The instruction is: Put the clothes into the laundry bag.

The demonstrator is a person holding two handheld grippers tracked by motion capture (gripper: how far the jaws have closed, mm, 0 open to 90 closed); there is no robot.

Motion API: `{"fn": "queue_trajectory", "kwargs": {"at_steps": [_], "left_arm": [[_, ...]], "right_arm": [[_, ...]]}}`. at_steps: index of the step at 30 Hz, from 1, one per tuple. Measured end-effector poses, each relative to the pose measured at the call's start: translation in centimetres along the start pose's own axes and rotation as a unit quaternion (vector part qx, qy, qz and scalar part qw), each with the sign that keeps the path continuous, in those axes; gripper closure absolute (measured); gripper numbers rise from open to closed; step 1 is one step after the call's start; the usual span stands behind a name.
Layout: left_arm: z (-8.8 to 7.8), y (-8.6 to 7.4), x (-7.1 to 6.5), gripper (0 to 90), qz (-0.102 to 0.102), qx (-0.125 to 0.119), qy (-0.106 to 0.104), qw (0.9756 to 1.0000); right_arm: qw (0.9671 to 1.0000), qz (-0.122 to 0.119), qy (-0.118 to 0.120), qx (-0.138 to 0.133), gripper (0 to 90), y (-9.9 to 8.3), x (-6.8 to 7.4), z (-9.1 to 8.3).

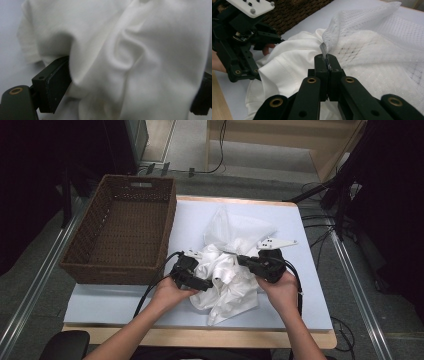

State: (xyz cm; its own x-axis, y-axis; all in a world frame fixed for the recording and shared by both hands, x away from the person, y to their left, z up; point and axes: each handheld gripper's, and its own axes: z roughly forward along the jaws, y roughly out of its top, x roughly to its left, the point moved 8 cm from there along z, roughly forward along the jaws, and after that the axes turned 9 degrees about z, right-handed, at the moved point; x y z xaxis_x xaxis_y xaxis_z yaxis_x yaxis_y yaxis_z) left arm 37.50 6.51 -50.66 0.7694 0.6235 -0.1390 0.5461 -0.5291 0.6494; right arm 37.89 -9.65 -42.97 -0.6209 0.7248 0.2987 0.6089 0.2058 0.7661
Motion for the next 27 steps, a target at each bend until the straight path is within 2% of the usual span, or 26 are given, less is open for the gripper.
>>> {"fn": "queue_trajectory", "kwargs": {"at_steps": [2, 4, 7, 8, 10, 12, 14, 16, 20, 23, 25, 27], "left_arm": [[0.5, 0.5, 0.1, 12.3, 0.006, -0.015, 0.006, 0.9998], [0.8, 1.0, 0.1, 21.8, 0.005, -0.032, 0.009, 0.9994], [0.7, 1.5, 0.5, 47.5, -0.019, -0.050, 0.006, 0.9985], [0.6, 1.6, 0.7, 58.8, -0.028, -0.057, 0.006, 0.9980], [0.2, 1.8, 0.8, 73.3, -0.047, -0.067, -0.013, 0.9966], [-0.3, 2.0, 0.5, 82.7, -0.035, -0.077, -0.018, 0.9963], [-1.0, 2.2, -0.2, 84.6, -0.011, -0.089, -0.021, 0.9957], [-1.6, 2.5, -1.1, 85.1, -0.002, -0.099, -0.028, 0.9947], [-2.7, 3.2, -3.0, 85.5, 0.029, -0.102, -0.035, 0.9937], [-3.3, 4.0, -4.7, 85.6, 0.063, -0.102, -0.038, 0.9921], [-3.2, 4.5, -5.3, 85.5, 0.070, -0.095, -0.040, 0.9923], [-2.6, 4.9, -5.3, 85.4, 0.061, -0.091, -0.039, 0.9932]], "right_arm": [[1.0000, -0.001, 0.001, -0.001, 90.0, 0.0, 0.1, 0.0], [1.0000, -0.001, 0.002, -0.001, 90.0, 0.0, 0.2, 0.1], [1.0000, -0.001, 0.001, 0.000, 90.0, 0.1, 0.2, 0.2], [1.0000, -0.001, 0.002, -0.001, 90.0, 0.1, 0.2, 0.2], [1.0000, 0.002, 0.006, 0.000, 90.0, 0.1, 0.4, 0.3], [1.0000, 0.001, 0.008, -0.001, 90.0, 0.2, 0.7, 0.3], [0.9999, -0.003, 0.009, -0.003, 90.0, 0.4, 1.0, 0.3], [0.9999, -0.008, 0.011, -0.006, 90.0, 0.5, 1.2, 0.3], [0.9997, -0.006, 0.018, -0.013, 90.0, 0.9, 1.7, 0.1], [0.9995, -0.010, 0.022, -0.018, 90.0, 1.3, 2.3, 0.0], [0.9994, -0.009, 0.025, -0.022, 90.0, 1.5, 2.7, 0.0], [0.9994, -0.008, 0.026, -0.022, 90.0, 1.6, 2.9, 0.0]]}}
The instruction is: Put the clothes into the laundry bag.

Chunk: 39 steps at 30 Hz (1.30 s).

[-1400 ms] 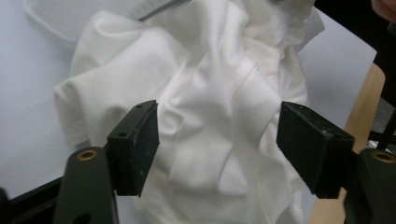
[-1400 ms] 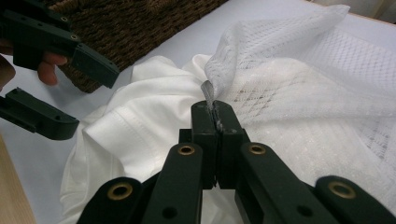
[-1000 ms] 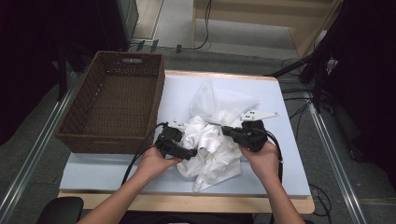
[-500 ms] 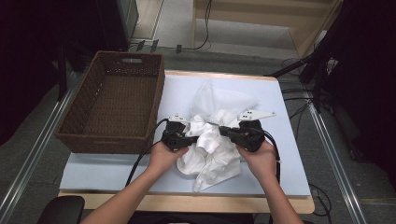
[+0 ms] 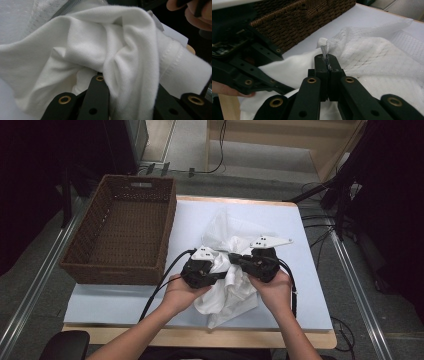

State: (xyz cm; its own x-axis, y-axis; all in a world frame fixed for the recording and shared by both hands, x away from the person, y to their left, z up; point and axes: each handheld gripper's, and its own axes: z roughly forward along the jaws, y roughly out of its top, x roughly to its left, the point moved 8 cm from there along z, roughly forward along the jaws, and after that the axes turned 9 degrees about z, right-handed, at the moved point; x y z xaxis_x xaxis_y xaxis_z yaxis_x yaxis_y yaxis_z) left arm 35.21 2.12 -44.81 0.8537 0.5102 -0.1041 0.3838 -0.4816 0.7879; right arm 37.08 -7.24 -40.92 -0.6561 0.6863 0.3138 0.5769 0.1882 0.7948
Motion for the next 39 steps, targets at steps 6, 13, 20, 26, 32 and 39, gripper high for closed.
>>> {"fn": "queue_trajectory", "kwargs": {"at_steps": [6, 13, 20, 26, 32, 39], "left_arm": [[2.2, 0.3, 1.3, 85.4, -0.037, 0.007, 0.006, 0.9993], [4.2, 0.4, 3.0, 85.2, -0.073, 0.020, 0.018, 0.9970], [5.1, 0.6, 4.6, 84.9, -0.086, 0.019, 0.048, 0.9950], [5.8, 0.5, 5.7, 83.0, -0.100, 0.015, 0.059, 0.9931], [4.8, 0.4, 5.1, 71.8, -0.080, 0.023, 0.027, 0.9962], [1.6, 0.1, 4.4, 49.5, -0.071, 0.012, 0.005, 0.9974]], "right_arm": [[0.9999, -0.001, 0.006, 0.012, 90.0, -0.3, -0.1, -0.2], [0.9994, -0.014, 0.012, 0.028, 90.0, -0.8, 0.3, 0.1], [0.9991, -0.009, 0.023, 0.035, 90.0, -1.2, 0.3, 0.1], [0.9983, -0.003, 0.040, 0.041, 90.0, -1.5, 0.2, -0.4], [0.9998, 0.001, 0.013, 0.017, 90.0, -1.2, -0.8, -0.7], [1.0000, 0.004, 0.001, 0.008, 90.0, -1.0, -1.4, -0.7]]}}
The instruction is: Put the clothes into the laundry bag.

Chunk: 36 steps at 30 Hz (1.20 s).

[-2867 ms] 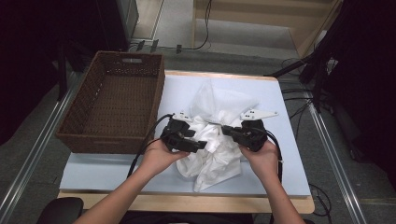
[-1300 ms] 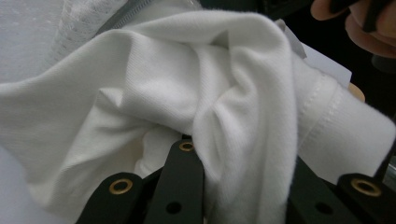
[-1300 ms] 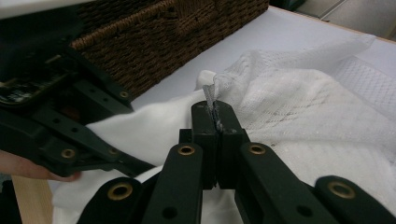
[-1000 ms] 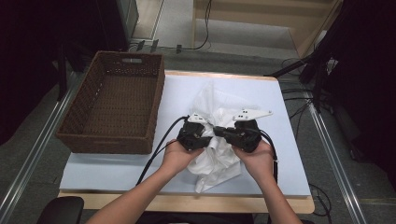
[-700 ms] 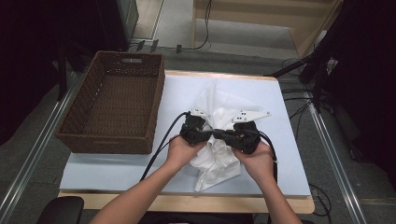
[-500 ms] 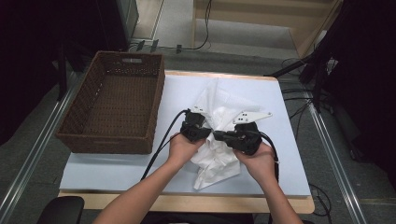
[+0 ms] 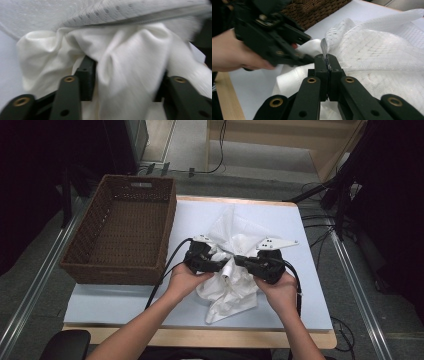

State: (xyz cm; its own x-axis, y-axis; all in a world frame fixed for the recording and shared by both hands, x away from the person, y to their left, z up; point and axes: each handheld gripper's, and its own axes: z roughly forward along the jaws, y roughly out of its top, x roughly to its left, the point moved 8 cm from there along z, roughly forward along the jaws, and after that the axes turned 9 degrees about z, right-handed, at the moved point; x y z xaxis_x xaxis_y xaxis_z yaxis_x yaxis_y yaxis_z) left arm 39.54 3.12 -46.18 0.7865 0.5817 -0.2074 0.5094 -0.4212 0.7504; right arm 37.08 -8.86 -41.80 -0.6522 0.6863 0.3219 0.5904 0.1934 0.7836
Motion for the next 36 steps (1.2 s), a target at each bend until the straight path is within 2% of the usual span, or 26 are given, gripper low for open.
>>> {"fn": "queue_trajectory", "kwargs": {"at_steps": [4, 6, 7, 11, 12, 14, 16, 19, 22, 26, 28, 31, 32, 33, 35, 36], "left_arm": [[-2.2, -0.4, -0.3, 41.3, 0.033, 0.003, 0.004, 0.9994], [-3.0, -0.6, 0.1, 39.0, 0.054, 0.007, 0.013, 0.9984], [-3.2, -0.8, 0.4, 37.4, 0.056, 0.012, 0.014, 0.9982], [-3.8, -1.0, 1.6, 33.3, 0.025, 0.003, 0.008, 0.9997], [-3.8, -1.0, 1.7, 32.5, 0.026, 0.000, 0.012, 0.9996], [-3.4, -1.0, 1.7, 28.3, 0.033, 0.003, 0.016, 0.9993], [-2.4, -1.1, 1.8, 25.4, 0.035, 0.022, 0.015, 0.9991], [-0.6, -1.3, 2.6, 19.4, 0.026, 0.028, 0.011, 0.9992], [1.0, -1.8, 3.6, 10.5, 0.026, 0.040, 0.019, 0.9987], [2.7, -1.9, 4.1, 3.7, 0.011, 0.037, -0.003, 0.9992], [3.1, -1.8, 4.3, 8.6, 0.000, 0.027, -0.012, 0.9996], [3.3, -1.7, 3.9, 27.7, 0.005, 0.013, -0.020, 0.9997], [3.3, -1.6, 3.8, 35.4, 0.000, 0.012, -0.026, 0.9996], [3.3, -1.6, 3.8, 40.1, -0.008, 0.013, -0.025, 0.9996], [3.1, -1.5, 3.9, 52.7, -0.039, 0.016, -0.030, 0.9987], [2.9, -1.5, 4.0, 57.1, -0.040, 0.016, -0.027, 0.9987]], "right_arm": [[1.0000, 0.000, -0.003, 0.000, 90.0, 0.0, -0.1, 0.0], [1.0000, 0.002, -0.002, -0.001, 90.0, 0.0, -0.1, 0.1], [1.0000, 0.001, -0.001, 0.000, 90.0, 0.0, -0.1, 0.1], [1.0000, 0.000, -0.003, 0.001, 90.0, 0.0, -0.1, 0.1], [1.0000, 0.002, -0.001, 0.001, 90.0, 0.0, -0.1, 0.1], [1.0000, 0.004, -0.001, 0.000, 90.0, 0.0, -0.2, 0.1], [1.0000, 0.006, 0.001, 0.001, 90.0, 0.0, -0.2, 0.2], [1.0000, 0.002, 0.001, 0.003, 90.0, 0.0, -0.1, 0.2], [1.0000, 0.003, 0.003, 0.003, 90.0, 0.0, -0.1, 0.1], [1.0000, 0.004, 0.006, 0.003, 90.0, 0.0, -0.1, 0.2], [1.0000, 0.003, 0.007, 0.004, 90.0, 0.0, 0.0, 0.2], [1.0000, 0.004, 0.006, 0.003, 90.0, 0.1, 0.0, 0.1], [1.0000, 0.002, 0.007, 0.001, 90.0, 0.1, 0.0, 0.2], [1.0000, 0.005, 0.007, 0.001, 90.0, 0.2, 0.0, 0.2], [0.9999, 0.007, 0.009, 0.001, 90.0, 0.2, 0.0, 0.3], [0.9999, 0.007, 0.010, 0.001, 90.0, 0.2, 0.0, 0.4]]}}
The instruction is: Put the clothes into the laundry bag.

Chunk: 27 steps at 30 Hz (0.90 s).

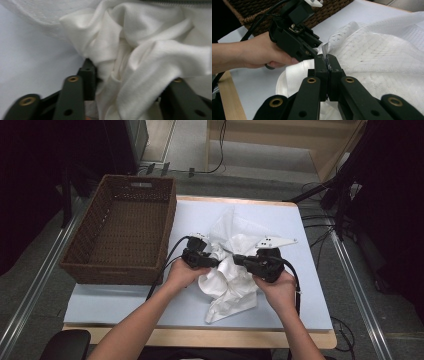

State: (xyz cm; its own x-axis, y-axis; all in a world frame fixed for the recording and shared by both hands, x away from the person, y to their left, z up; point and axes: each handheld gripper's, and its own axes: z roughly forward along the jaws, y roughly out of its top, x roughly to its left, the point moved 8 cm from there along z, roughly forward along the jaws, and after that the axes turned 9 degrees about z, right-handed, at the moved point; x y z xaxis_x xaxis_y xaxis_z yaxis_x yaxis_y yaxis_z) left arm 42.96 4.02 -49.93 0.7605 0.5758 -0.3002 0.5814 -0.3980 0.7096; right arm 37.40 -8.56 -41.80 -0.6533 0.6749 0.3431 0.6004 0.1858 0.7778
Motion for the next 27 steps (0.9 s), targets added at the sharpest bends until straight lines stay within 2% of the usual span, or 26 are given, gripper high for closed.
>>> {"fn": "queue_trajectory", "kwargs": {"at_steps": [2, 5, 7, 8, 11, 15, 17, 18, 19, 21, 22, 24, 26, 27], "left_arm": [[-0.3, 0.0, -0.3, 67.0, 0.016, -0.001, 0.010, 0.9998], [-1.0, 0.0, -1.2, 71.6, 0.037, -0.009, 0.026, 0.9989], [-1.6, -0.2, -2.0, 72.3, 0.065, -0.014, 0.038, 0.9970], [-2.0, -0.3, -2.3, 72.6, 0.082, -0.012, 0.046, 0.9955], [-3.1, -0.3, -3.4, 72.7, 0.109, -0.019, 0.055, 0.9923], [-4.1, -0.3, -5.1, 72.7, 0.153, -0.023, 0.069, 0.9856], [-4.5, -0.3, -5.9, 72.7, 0.178, -0.019, 0.077, 0.9808], [-4.6, -0.3, -6.1, 72.6, 0.186, -0.014, 0.082, 0.9791], [-4.8, -0.4, -6.2, 72.5, 0.187, -0.012, 0.086, 0.9786], [-5.0, -0.5, -6.2, 71.5, 0.183, -0.009, 0.088, 0.9791], [-5.4, -0.8, -5.7, 69.2, 0.161, -0.004, 0.092, 0.9827], [-5.8, -1.2, -5.1, 63.9, 0.134, 0.003, 0.096, 0.9863], [-6.3, -1.3, -4.8, 61.1, 0.126, -0.008, 0.100, 0.9870], [-6.6, -1.3, -4.6, 59.6, 0.117, -0.013, 0.099, 0.9881]], "right_arm": [[1.0000, 0.001, -0.001, -0.001, 90.0, 0.1, 0.1, 0.0], [1.0000, -0.003, -0.001, -0.005, 90.0, 0.2, 0.2, 0.0], [0.9999, 0.001, -0.005, -0.009, 90.0, 0.4, 0.1, -0.2], [0.9999, 0.000, -0.004, -0.013, 90.0, 0.5, 0.0, -0.4], [0.9998, 0.005, -0.007, -0.020, 90.0, 1.0, 0.0, -0.7], [0.9998, 0.001, -0.012, -0.018, 90.0, 1.5, 0.2, -0.5], [0.9998, -0.006, -0.013, -0.015, 90.0, 1.7, 0.5, -0.2], [0.9998, -0.008, -0.013, -0.014, 90.0, 1.7, 0.7, -0.1], [0.9998, -0.012, -0.013, -0.012, 90.0, 1.8, 0.8, 0.1], [0.9997, -0.017, -0.014, -0.010, 90.0, 1.9, 1.0, 0.2], [0.9997, -0.017, -0.016, -0.011, 90.0, 1.9, 1.0, 0.2], [0.9997, -0.017, -0.016, -0.012, 90.0, 1.9, 0.9, 0.1], [0.9996, -0.016, -0.018, -0.012, 90.0, 1.8, 0.7, 0.0], [0.9997, -0.015, -0.018, -0.010, 90.0, 1.7, 0.6, -0.1]]}}
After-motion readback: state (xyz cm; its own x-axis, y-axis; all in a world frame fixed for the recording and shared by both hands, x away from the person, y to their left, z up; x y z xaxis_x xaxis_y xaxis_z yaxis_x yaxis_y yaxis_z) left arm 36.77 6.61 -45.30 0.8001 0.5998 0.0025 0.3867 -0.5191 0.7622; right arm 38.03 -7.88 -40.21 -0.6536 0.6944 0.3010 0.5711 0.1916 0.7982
